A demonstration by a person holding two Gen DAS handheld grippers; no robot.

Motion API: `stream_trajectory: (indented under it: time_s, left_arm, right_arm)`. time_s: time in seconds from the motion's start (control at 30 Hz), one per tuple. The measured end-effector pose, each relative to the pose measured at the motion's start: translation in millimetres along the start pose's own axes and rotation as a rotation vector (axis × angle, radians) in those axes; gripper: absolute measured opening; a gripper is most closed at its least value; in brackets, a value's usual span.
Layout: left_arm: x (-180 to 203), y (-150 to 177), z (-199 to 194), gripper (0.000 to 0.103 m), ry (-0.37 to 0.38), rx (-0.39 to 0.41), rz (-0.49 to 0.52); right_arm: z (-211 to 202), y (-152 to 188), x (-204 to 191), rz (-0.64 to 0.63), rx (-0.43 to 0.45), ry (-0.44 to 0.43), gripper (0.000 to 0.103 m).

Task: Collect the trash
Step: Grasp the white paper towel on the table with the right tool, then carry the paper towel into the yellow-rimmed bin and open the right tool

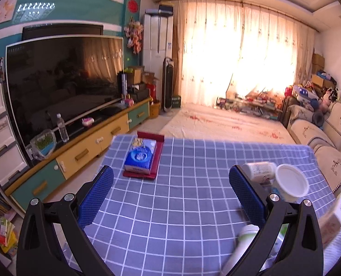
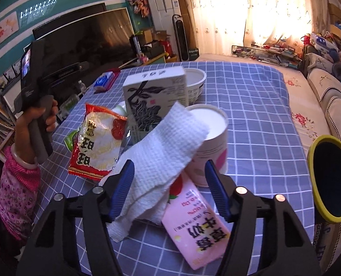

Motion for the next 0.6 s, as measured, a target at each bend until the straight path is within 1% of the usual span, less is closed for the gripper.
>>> stream_trajectory:
  time_s: [0.07,0.1,0.13,0.17,0.23,0.3,0.33,0.37,0.5,0.6]
  left_arm:
    - [-5,6,11,0.099,0.007,-0.03,-0.011]
    - [-7,9,16,0.099,0.011,-0.043,-0.016]
    - [-9,12,21,0.099,0.02,-0.055,-0.025]
    - [-10,16,24,0.099,0.03,-0.063,-0.031]
    - [-10,20,29,0.099,0.041,-0.076,-0.03]
    - [-6,24,30,0.099,0.036,-0.077,-0.013]
    - [-4,26,30,0.099,0.029,-0.07,-0.003]
    - [-4,26,31,0.099,0.024,-0.064,0.004]
    - [-3,30,29,0.099,0.022,-0.059,0.004]
    - [-4,33,23,0.099,0.027,-0.064,-0.003]
  right_arm:
    - [6,-1,-7,-0.01,-0.012,0.001,0.054]
    - [8,-2,-9,-0.014,-0.018,0.0,0.049]
    - [7,-2,-11,-0.019,-0.023,-0.005,0.041]
    - [9,-3,-14,-0.025,-0.023,-0.005,0.036]
    - [11,-2,-19,-0.045,-0.031,-0.004,0.017]
    - [12,-3,-19,-0.047,-0.028,-0.02,0.007]
    - [10,-4,-19,-0.049,-0.021,-0.024,0.004]
    - [6,-5,-19,-0.05,-0.006,-0.027,0.003]
    - [-13,-12,-17,-0.032,0.033,-0.08,0.003]
    - [-35,-19,-14,-0.02,0.075,-0.117,0.003]
Point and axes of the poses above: each gripper's, at about its wrist camera, not at the fingertips, and z roughly the way its jaws point, x to its right, y to its underside, the point moved 1 cm from there along z, roughly the way its jaws point, and after that the axes turned 9 degrees about y, right-handed, at the moved point
